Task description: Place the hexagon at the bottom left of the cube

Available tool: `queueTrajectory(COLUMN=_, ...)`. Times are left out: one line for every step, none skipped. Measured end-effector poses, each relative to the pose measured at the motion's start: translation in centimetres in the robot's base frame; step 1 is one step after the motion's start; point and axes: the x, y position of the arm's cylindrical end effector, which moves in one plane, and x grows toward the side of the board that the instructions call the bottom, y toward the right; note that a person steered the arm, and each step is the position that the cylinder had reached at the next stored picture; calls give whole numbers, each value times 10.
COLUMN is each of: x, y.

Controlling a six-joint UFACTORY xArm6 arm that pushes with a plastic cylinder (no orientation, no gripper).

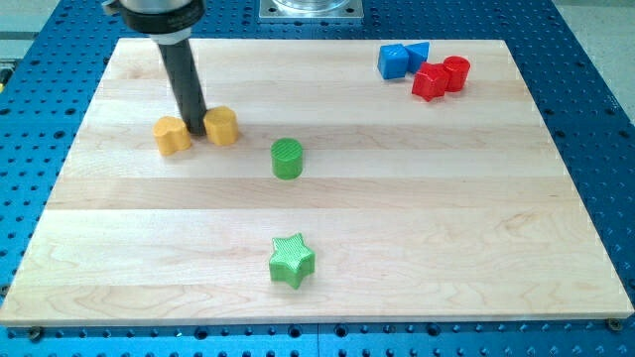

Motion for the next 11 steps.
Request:
queueTrajectory(x=0, y=27)
queueTrajectory(x=25, y=7)
queueTrajectory(x=43, y=16)
queueTrajectory(x=25, y=66)
queueTrajectory(x=-41, y=123)
queueTrajectory(x=-93, y=157)
queueTrajectory(x=-95, y=161)
queueTrajectory(x=-95, y=170)
queueTrajectory(x=-105, y=161)
queueTrajectory(x=-129, y=174)
queueTrajectory(x=-132, y=202)
